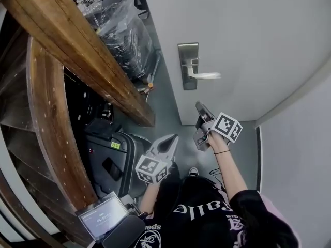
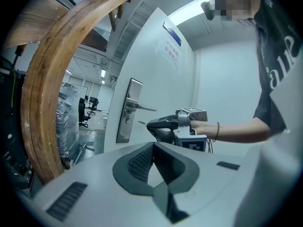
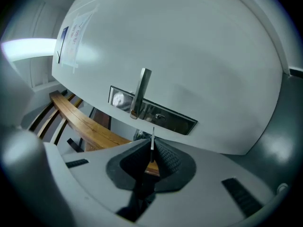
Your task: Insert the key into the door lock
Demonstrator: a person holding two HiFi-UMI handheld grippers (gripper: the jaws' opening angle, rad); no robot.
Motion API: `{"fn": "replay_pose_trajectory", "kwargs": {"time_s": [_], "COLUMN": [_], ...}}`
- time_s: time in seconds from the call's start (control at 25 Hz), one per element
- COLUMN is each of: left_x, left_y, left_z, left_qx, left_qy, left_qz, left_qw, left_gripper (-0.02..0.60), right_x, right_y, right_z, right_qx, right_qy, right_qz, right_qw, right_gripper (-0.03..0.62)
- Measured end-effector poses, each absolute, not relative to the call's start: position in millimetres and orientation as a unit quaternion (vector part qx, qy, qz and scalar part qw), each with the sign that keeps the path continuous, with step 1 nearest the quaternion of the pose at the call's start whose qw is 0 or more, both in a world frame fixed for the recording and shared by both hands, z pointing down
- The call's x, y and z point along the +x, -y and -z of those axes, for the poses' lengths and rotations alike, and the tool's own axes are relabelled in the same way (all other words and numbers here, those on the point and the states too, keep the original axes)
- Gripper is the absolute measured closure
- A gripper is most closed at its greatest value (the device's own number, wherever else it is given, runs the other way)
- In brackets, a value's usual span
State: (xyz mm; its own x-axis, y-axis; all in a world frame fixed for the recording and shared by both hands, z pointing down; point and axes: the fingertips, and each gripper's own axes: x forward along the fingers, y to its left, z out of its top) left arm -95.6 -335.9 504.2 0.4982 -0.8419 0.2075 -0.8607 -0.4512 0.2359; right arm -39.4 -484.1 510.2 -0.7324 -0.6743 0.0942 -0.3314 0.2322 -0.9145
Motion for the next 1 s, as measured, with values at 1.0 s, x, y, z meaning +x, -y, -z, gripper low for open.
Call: {"fn": "replay_pose_trajectory", "kwargs": {"time_s": [1.0], "left_x": [-171], "left_y": [433], "left_z": [-500], "left_qx": [0.893], "left_qy": [0.422], "left_qz": [-0.039], "left_qw": [0.149], "left_gripper": [0.577], "right_x": [-78], "right_y": [556], "right_z": [-523], "right_qx": [-0.363], "right_qy": [-0.670], "right_qz": [0.582], "right_qw": [0.284], "right_gripper": [0.559]}}
